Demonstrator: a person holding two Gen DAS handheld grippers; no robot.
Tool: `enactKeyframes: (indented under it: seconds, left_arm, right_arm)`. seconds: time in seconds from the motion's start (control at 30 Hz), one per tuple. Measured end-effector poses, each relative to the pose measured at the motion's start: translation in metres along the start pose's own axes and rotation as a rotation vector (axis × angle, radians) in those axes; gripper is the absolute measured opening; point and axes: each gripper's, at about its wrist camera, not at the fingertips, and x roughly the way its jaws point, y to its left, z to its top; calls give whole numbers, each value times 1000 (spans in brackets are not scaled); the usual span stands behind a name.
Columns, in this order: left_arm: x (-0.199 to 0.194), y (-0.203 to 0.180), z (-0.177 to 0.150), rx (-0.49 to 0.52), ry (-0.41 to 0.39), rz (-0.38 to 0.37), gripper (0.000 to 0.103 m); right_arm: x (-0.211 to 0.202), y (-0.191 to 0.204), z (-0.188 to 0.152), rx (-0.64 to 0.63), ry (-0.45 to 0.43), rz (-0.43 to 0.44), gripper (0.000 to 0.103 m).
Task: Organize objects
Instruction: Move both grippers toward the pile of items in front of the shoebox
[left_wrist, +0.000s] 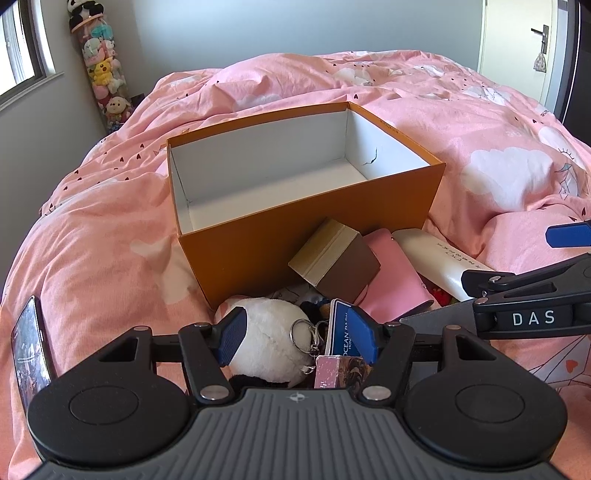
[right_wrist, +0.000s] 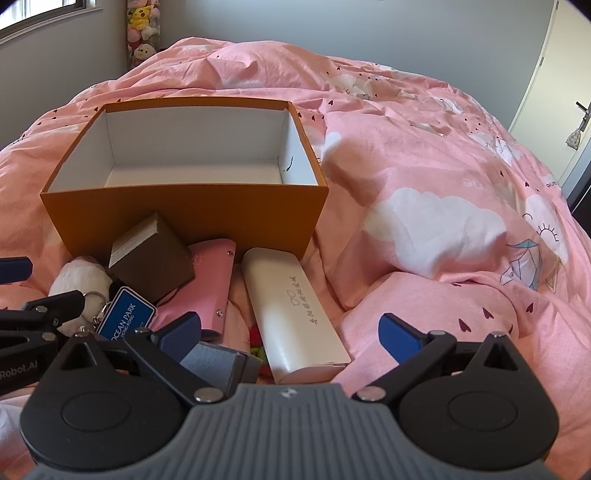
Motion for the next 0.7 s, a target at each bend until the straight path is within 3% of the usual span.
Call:
enactKeyframes:
  seconds: [0.7]
  left_arm:
    - [2, 1, -1, 1, 12, -6, 74]
  right_arm:
    - [1, 1, 2, -13, 26, 19, 102]
